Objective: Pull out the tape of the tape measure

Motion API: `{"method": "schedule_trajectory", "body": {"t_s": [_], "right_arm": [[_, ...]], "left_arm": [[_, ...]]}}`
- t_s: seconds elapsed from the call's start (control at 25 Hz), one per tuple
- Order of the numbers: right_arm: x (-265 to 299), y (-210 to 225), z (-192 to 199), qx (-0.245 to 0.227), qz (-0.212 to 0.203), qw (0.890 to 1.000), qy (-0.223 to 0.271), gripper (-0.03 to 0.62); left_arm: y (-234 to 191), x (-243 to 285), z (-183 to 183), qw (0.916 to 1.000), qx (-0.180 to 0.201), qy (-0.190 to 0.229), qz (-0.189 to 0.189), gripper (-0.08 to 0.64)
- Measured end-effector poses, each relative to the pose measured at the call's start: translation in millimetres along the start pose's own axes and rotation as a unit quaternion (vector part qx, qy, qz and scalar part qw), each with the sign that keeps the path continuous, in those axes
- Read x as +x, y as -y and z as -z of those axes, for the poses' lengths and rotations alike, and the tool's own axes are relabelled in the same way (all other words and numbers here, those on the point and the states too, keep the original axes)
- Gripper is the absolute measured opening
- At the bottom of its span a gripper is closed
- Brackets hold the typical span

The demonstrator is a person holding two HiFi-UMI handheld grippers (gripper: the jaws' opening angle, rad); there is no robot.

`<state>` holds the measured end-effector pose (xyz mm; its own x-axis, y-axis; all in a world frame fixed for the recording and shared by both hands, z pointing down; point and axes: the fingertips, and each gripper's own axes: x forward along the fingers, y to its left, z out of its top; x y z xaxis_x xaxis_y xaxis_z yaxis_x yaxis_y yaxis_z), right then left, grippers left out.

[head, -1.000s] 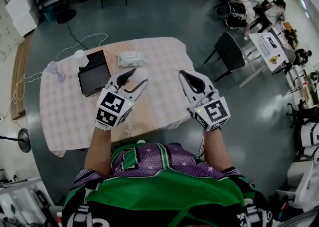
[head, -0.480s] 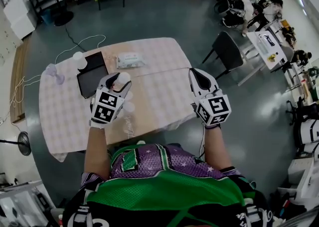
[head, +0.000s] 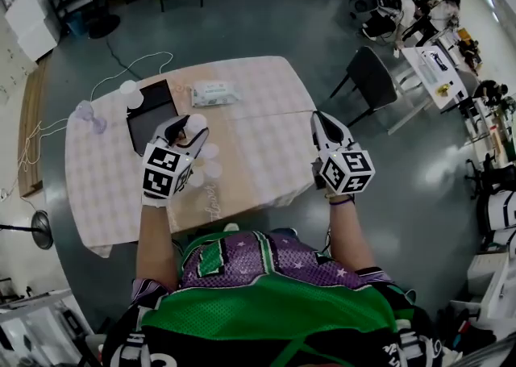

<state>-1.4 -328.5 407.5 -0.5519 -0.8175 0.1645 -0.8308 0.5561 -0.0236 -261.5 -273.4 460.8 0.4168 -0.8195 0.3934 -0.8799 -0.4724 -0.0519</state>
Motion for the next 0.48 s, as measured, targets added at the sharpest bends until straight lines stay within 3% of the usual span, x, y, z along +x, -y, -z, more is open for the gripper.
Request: {"method": "schedule_trajectory", "body": {"t_s": [0.48], "right_arm": [[-0.3,2.6,-5.7,0.001,0.009,1.000,0.015,0.009]], "left_arm": [[-6.6,-10.7,-3.5,0.9997,-0.014,0.018,0.005,0.238]]}}
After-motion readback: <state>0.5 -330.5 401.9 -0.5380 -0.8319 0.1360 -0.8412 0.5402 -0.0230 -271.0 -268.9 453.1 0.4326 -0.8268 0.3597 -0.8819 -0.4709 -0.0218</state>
